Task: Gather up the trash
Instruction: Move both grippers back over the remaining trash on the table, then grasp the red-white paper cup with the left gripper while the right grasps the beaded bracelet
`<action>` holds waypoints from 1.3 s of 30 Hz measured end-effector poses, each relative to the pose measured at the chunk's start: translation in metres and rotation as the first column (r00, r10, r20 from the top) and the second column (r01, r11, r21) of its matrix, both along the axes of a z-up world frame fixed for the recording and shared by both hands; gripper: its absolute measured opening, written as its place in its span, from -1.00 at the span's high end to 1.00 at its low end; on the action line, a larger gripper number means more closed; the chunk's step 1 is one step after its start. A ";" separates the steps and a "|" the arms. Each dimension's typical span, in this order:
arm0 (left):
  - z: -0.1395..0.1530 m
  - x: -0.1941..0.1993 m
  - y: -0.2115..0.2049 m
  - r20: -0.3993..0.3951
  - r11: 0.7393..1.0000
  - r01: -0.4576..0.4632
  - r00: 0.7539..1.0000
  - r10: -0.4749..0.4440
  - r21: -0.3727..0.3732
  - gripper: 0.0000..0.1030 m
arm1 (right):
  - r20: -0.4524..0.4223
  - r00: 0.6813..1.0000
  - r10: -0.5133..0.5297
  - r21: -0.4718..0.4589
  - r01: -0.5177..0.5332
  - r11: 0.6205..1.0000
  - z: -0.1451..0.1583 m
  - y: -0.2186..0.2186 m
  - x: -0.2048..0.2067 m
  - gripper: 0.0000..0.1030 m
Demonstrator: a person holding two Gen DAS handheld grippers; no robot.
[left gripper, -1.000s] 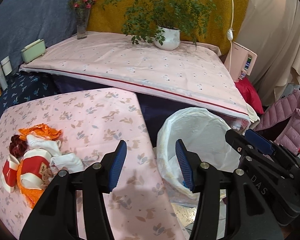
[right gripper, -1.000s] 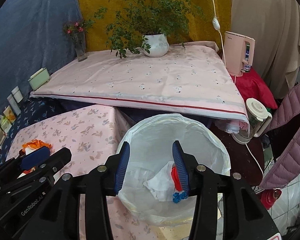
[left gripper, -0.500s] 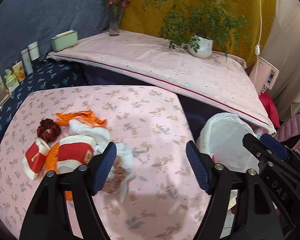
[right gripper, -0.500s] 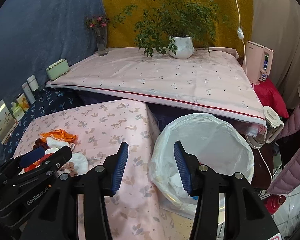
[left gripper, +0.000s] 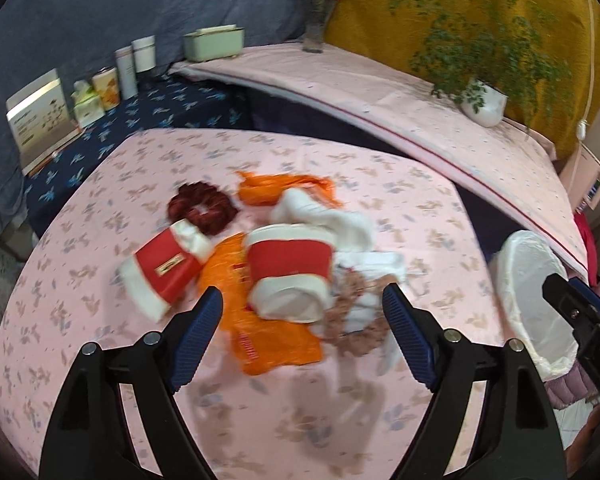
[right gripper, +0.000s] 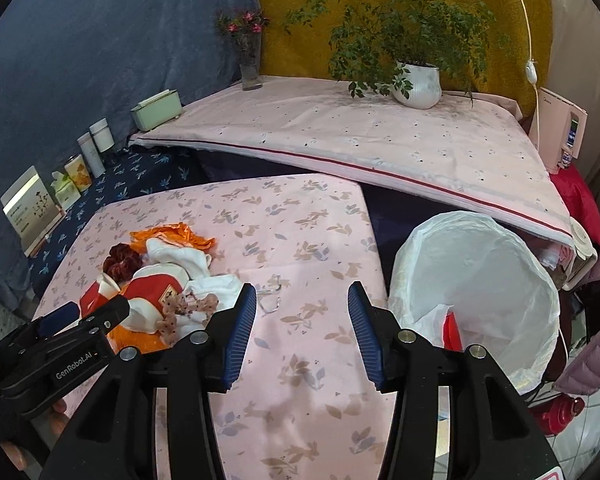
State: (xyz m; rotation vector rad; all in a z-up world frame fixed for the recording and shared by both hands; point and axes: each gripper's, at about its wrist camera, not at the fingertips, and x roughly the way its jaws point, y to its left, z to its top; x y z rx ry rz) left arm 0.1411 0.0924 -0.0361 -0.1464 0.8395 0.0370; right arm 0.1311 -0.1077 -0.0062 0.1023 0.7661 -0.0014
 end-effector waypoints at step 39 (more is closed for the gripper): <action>-0.059 0.018 0.102 -0.102 0.979 -0.057 0.994 0.038 -0.196 0.82 | -0.184 0.978 0.100 -0.037 -0.109 0.993 -0.088 0.090 0.061 0.19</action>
